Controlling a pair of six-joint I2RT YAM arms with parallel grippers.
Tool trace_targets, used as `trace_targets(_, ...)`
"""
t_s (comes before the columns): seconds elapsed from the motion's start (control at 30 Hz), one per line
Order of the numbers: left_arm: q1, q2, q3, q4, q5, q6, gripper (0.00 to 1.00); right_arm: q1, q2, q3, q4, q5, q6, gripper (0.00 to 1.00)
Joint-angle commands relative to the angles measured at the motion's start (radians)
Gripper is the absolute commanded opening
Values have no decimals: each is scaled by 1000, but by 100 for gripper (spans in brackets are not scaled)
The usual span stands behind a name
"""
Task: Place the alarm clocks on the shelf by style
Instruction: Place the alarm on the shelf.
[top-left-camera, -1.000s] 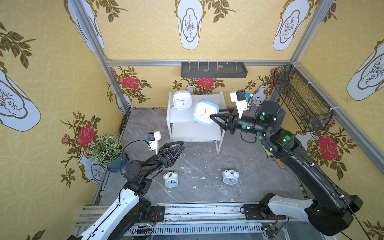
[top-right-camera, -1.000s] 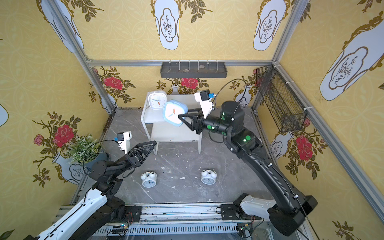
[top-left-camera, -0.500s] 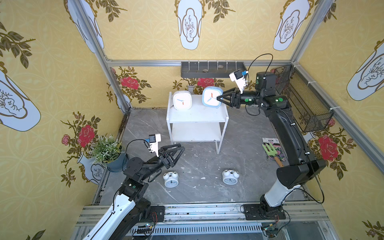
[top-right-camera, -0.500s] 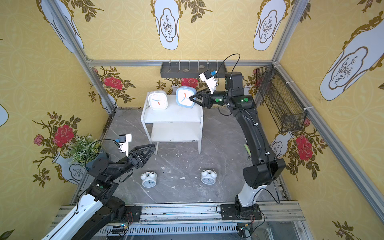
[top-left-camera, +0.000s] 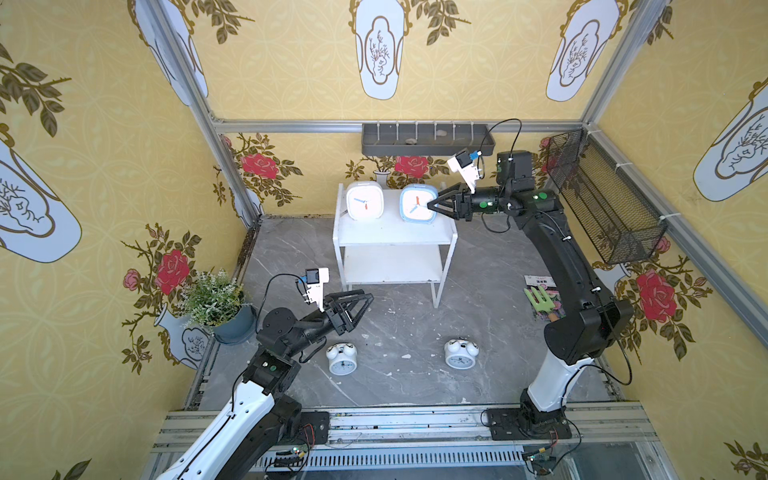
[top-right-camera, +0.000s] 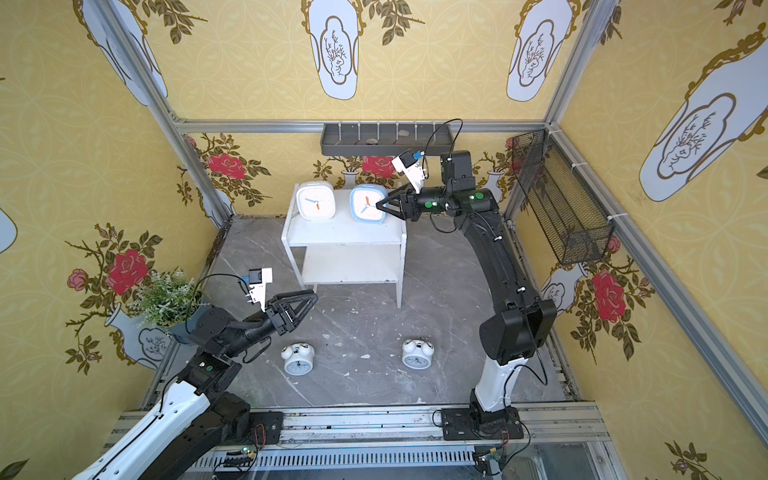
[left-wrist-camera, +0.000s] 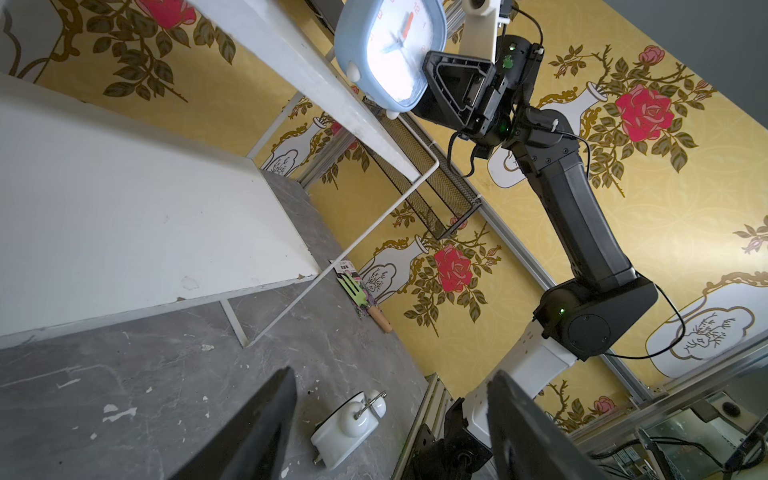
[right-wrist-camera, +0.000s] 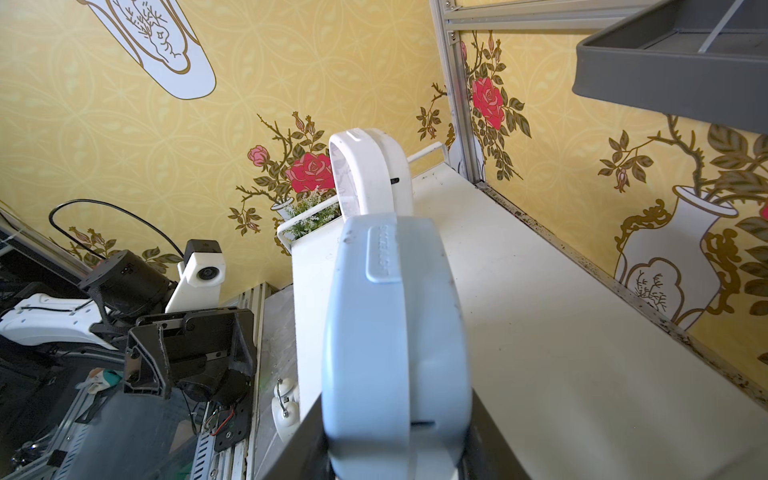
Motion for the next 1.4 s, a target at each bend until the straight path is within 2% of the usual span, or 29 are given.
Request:
trace_targets(0.0,1,5,-6,39,0,10,76,6,18,16,26,-37,-16,40)
trace_targets(0.27,1,13,-5,54,11,11,76,30,38,23,3,-9,-32,43)
trace_targets(0.77,1,18,-8,71,29,13,76,35,10,-4,34,79,-23,68)
trace_targets(1.03,1,19,-6,76,33,8,76,37,-7,-7,23,87,-28,73)
trace_targets(1.2,1,18,-3,50,36,12,76,60,-67,-50,19,129,-38,77)
trace_targets(1.37,1,-8,14,-35,14,35,78,63,-205,-139,74,224,6,80)
